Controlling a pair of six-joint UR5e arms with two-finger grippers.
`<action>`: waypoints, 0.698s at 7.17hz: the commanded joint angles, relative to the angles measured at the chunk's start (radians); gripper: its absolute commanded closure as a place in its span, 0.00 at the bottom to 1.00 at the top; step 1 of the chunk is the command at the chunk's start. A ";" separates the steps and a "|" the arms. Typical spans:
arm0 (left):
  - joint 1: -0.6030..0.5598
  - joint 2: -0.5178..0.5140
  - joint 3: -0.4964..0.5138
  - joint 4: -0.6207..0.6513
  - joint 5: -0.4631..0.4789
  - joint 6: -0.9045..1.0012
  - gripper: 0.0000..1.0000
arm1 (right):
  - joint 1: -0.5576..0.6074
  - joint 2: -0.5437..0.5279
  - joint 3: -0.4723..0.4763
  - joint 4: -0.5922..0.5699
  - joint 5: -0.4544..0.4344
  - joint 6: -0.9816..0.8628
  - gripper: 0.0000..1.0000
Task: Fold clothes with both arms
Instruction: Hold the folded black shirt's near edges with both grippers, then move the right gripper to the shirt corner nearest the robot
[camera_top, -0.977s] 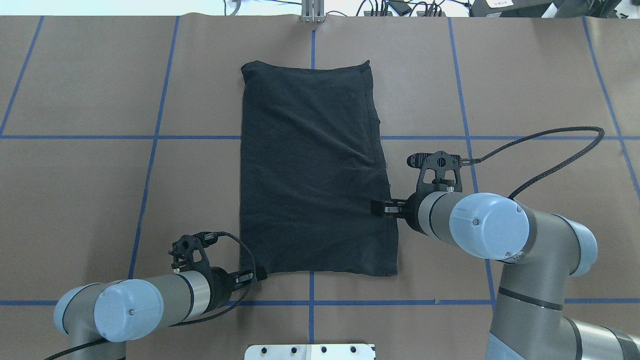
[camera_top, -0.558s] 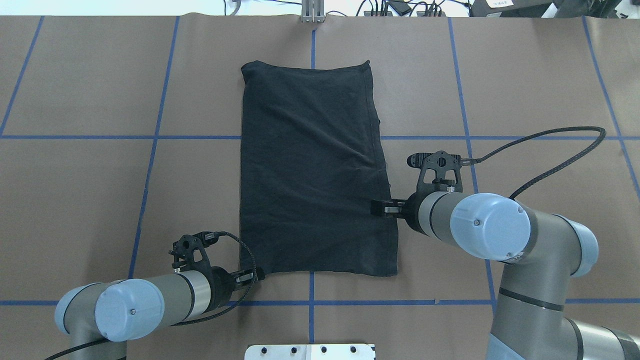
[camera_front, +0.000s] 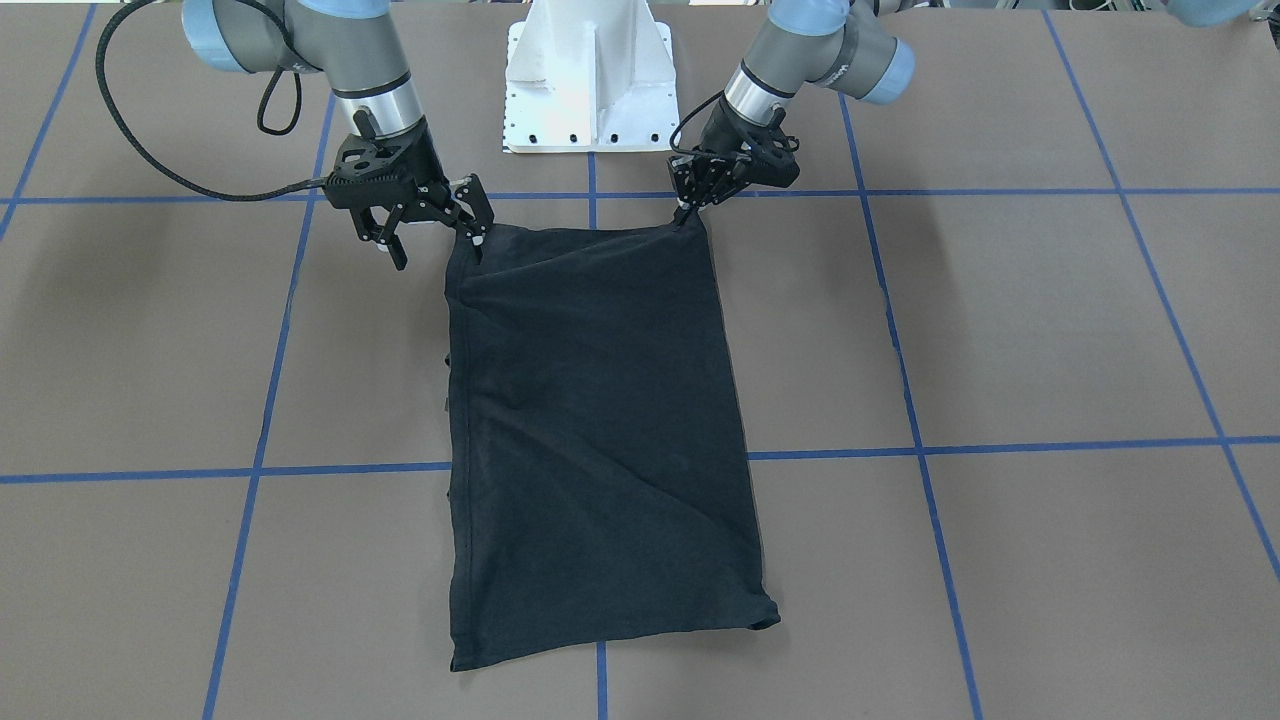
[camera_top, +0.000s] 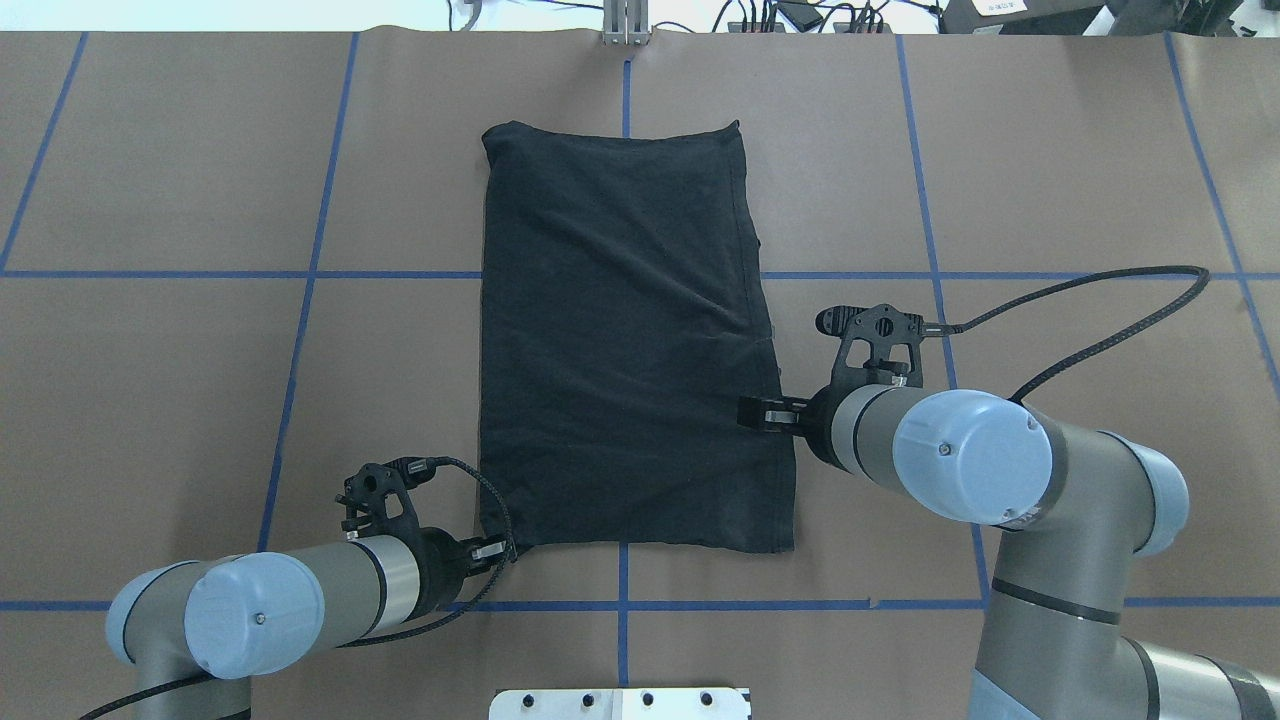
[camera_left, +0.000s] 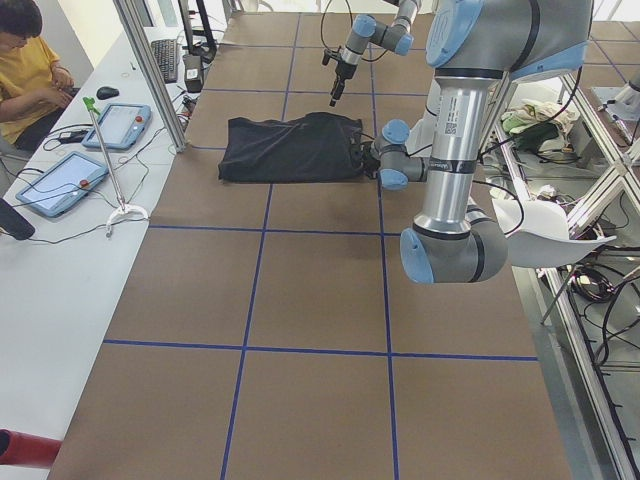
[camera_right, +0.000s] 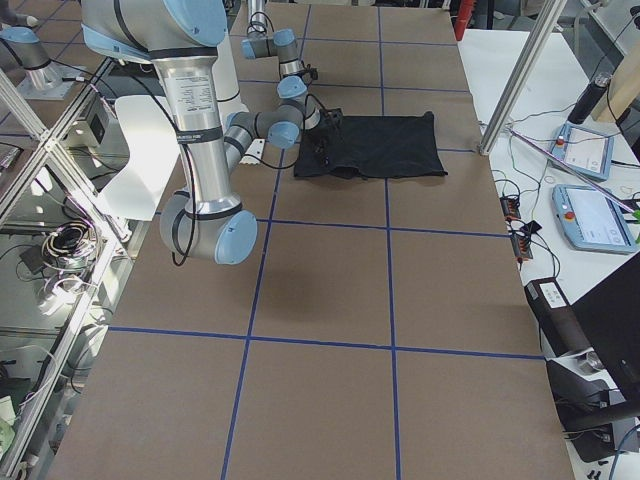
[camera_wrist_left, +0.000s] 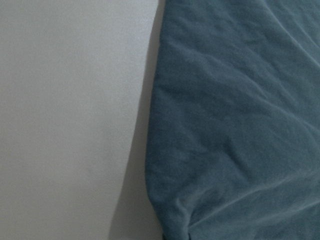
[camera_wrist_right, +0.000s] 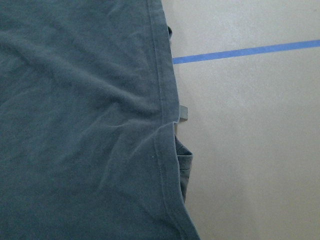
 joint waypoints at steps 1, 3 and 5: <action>-0.001 0.000 -0.011 0.000 -0.003 0.001 1.00 | -0.042 0.004 -0.012 -0.008 -0.033 0.158 0.06; -0.004 0.009 -0.065 0.006 -0.029 0.005 1.00 | -0.086 0.005 -0.017 -0.007 -0.079 0.187 0.06; -0.007 0.009 -0.082 0.009 -0.031 0.005 1.00 | -0.118 0.029 -0.030 -0.008 -0.085 0.259 0.09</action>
